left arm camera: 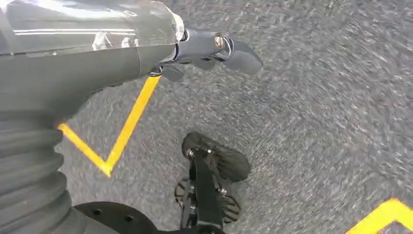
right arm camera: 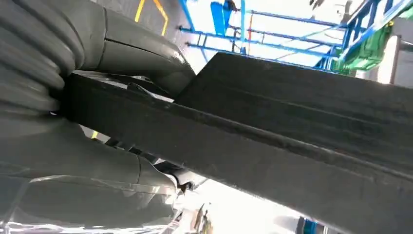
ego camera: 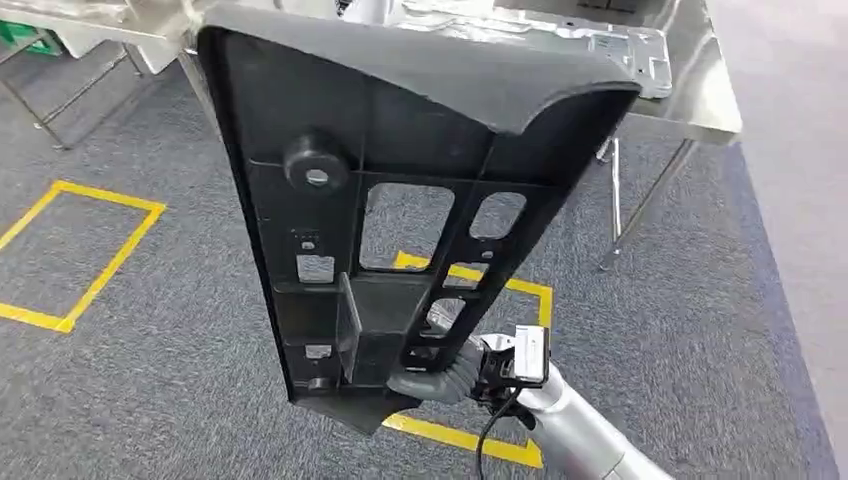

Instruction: Take the parts from the cabinet and place them on the table.

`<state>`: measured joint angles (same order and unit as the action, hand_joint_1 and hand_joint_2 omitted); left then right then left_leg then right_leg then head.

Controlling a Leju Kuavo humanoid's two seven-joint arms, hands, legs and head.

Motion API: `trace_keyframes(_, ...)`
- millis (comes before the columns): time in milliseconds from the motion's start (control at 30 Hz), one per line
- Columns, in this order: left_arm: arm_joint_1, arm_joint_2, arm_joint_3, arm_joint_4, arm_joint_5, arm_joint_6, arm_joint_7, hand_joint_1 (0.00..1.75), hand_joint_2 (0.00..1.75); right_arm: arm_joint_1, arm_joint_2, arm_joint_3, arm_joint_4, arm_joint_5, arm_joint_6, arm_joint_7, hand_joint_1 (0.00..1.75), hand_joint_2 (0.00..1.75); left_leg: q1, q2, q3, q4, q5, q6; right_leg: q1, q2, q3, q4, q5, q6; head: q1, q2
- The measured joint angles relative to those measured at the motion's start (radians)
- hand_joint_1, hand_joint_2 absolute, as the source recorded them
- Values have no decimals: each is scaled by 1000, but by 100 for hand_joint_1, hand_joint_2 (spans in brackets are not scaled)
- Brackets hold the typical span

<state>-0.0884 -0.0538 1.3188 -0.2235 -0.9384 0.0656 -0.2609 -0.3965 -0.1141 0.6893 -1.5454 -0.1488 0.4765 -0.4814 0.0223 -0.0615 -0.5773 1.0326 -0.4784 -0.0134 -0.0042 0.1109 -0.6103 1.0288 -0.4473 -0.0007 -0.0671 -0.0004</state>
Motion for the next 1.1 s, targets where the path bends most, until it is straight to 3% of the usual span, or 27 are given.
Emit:
trace_keyframes(67, -3, 0, 0, 0, 0, 0, -1, 0, 175, 2, 0, 0, 0, 0, 0, -1, 173, 175, -5, 15, 2, -3, 5, 15, -2, 18, -2, -7, 6, 15, 0, 0)
trace_keyframes(100, -5, -2, 0, 0, 0, 0, -1, 0, 175, 3, 0, -2, 0, 0, 0, -1, 173, 175, 0, 27, 6, -14, 11, 26, -2, -8, -4, 3, -2, 18, 0, 0)
trace_keyframes(133, -5, -2, 0, 0, 0, -1, -2, 0, 175, 2, 0, -2, 0, 0, 0, -2, 173, 175, -2, 37, 9, -19, 12, 29, 2, -58, -15, 29, -21, 21, 0, 0)
trace_keyframes(167, -3, -2, 0, 0, 0, -1, -2, 0, 175, 1, 0, -3, -1, 2, 0, -2, 173, 175, -4, 47, 10, -20, 12, 34, 1, -87, -47, 92, -59, 26, 0, 0)
trace_keyframes(233, 1, -1, 0, 0, 0, -1, -2, 0, 175, 6, 2, -5, -1, 4, 0, -2, 173, 175, -8, 72, 10, -19, 10, 37, -3, -102, -129, 255, -126, 32, 0, 0)
trace_keyframes(267, 1, -1, 0, 0, 2, -3, -3, 0, 175, 10, 2, -5, 0, 5, 0, -2, 173, 175, -9, 83, 9, -19, 9, 38, -5, -104, -155, 303, -135, 33, 0, 0)
trace_keyframes(300, 1, -1, 0, 0, 5, -5, -3, 0, 175, 14, 2, -6, 0, 5, 0, -2, 173, 175, -10, 95, 10, -19, 8, 37, -5, -105, -157, 301, -119, 33, 0, 0)
trace_keyframes(333, 0, -1, 0, 0, 6, -7, -3, 0, 175, 15, 2, -6, 0, 5, 0, -2, 173, 175, -11, 105, 12, -19, 6, 37, -5, -108, -134, 254, -86, 31, 0, 0)
trace_keyframes(367, 0, -1, 0, 0, 7, -10, -3, 0, 175, 14, 2, -7, -1, 6, 0, -2, 173, 175, -12, 114, 15, -19, 4, 35, -4, -113, -92, 173, -44, 27, 0, 0)
trace_keyframes(400, -1, -2, 0, 0, 8, -14, -3, 0, 175, 13, 2, -9, -2, 6, 0, -2, 173, 175, -12, 123, 20, -19, 1, 33, 0, -135, -33, 66, 0, 20, 0, 0)
trace_keyframes(433, -2, -2, 0, 0, 10, -18, -4, 0, 175, 10, 2, -11, -2, 6, 0, -2, 173, 175, -13, 131, 25, -19, -3, 29, 10, -192, 3, -8, 1, 10, 0, 0)
trace_keyframes(467, -3, -2, 0, 0, 10, -20, -6, 0, 175, 8, 3, -13, -2, 7, 0, -2, 173, 175, -19, 136, 24, -17, -7, 22, 18, -190, 4, -10, 3, 2, 0, 0)
trace_keyframes(567, -5, -2, 0, 0, 11, -21, -9, 0, 175, 6, 4, -17, -2, 7, 0, -2, 173, 175, -16, 164, 34, -24, -9, 7, 22, -152, -1, -12, 4, -10, 0, 0)
trace_keyframes(600, -6, -2, 0, 0, 11, -23, -10, 0, 175, 6, 4, -18, -2, 7, 0, -2, 173, 175, -19, 164, 36, -22, -15, 0, 11, -140, 8, -23, 11, -17, 0, 0)
trace_keyframes(633, -7, -1, 0, 0, 12, -24, -12, 0, 175, 3, 5, -19, -3, 8, 1, -2, 173, 175, -13, 118, 29, -1, -30, -4, 9, -132, 12, -29, 14, -20, 0, 0)
trace_keyframes(667, -6, -2, 0, 0, 12, -24, -12, 0, 175, 0, 8, -19, -3, 8, 1, -2, 173, 175, -13, 88, 3, 57, -65, -5, 8, -124, 12, -29, 14, -26, 0, 0)
trace_keyframes(733, -3, -2, 0, 0, 11, -27, -12, 0, 175, 0, 13, -19, -3, 8, 1, -2, 173, 175, -12, 72, -80, 223, -139, -11, 10, -102, 12, -28, 13, -32, 0, 0)
trace_keyframes(767, -1, -2, 0, 0, 11, -28, -12, 0, 175, 1, 13, -18, -2, 8, 1, -2, 173, 175, -12, 71, -113, 284, -152, -13, 11, -89, 12, -27, 12, -32, 0, 0)
trace_keyframes(800, 0, -2, 0, 0, 11, -31, -12, 0, 175, 2, 13, -19, 0, 11, 1, -2, 173, 175, -11, 71, -124, 296, -141, -13, 11, -78, 13, -27, 12, -32, 0, 0)
trace_keyframes(833, 0, -1, 0, 0, 11, -34, -12, 0, 175, 2, 13, -18, 0, 16, 1, -2, 173, 175, -11, 71, -112, 259, -105, -13, 11, -73, 14, -25, 11, -33, 0, 0)
trace_keyframes(900, -4, 2, 0, 0, 10, -38, -12, 0, 175, 2, 13, -18, -2, 27, 0, -2, 173, 175, -11, 70, -38, 82, 0, -10, 9, -56, 21, -18, 5, -28, 0, 0)
trace_keyframes(933, -5, 3, 0, 0, 11, -39, -12, 0, 175, 2, 13, -18, -2, 32, -1, -2, 173, 175, -10, 63, -10, 11, 22, -6, 9, -53, 20, -15, 0, -24, 0, 0)
trace_keyframes(967, -8, 3, 0, 0, 11, -41, -12, 0, 175, 1, 13, -18, -2, 35, -1, -2, 173, 175, -15, 56, 1, -12, 9, 1, 16, -49, 15, -5, -3, -18, 0, 0)
trace_keyframes(1000, -9, 3, 0, 0, 10, -47, -11, 0, 175, 1, 13, -18, -2, 39, -1, -2, 173, 175, -14, 55, -2, -5, 10, 11, 14, -47, 12, -8, -1, -13, 0, 0)
trace_keyframes(1067, -9, 5, 0, 0, 10, -58, -13, 0, 175, 2, 13, -19, -2, 40, -1, -4, 173, 175, -18, 56, -3, -6, 11, 22, 10, -47, 12, -12, 1, -4, 0, 0)
trace_keyframes(1100, -9, 4, 0, 0, 10, -61, -15, 0, 175, 2, 13, -20, -2, 40, -2, -6, 173, 175, -12, 58, -1, -17, 17, 31, 14, -47, 12, -9, -3, 3, 0, 0)
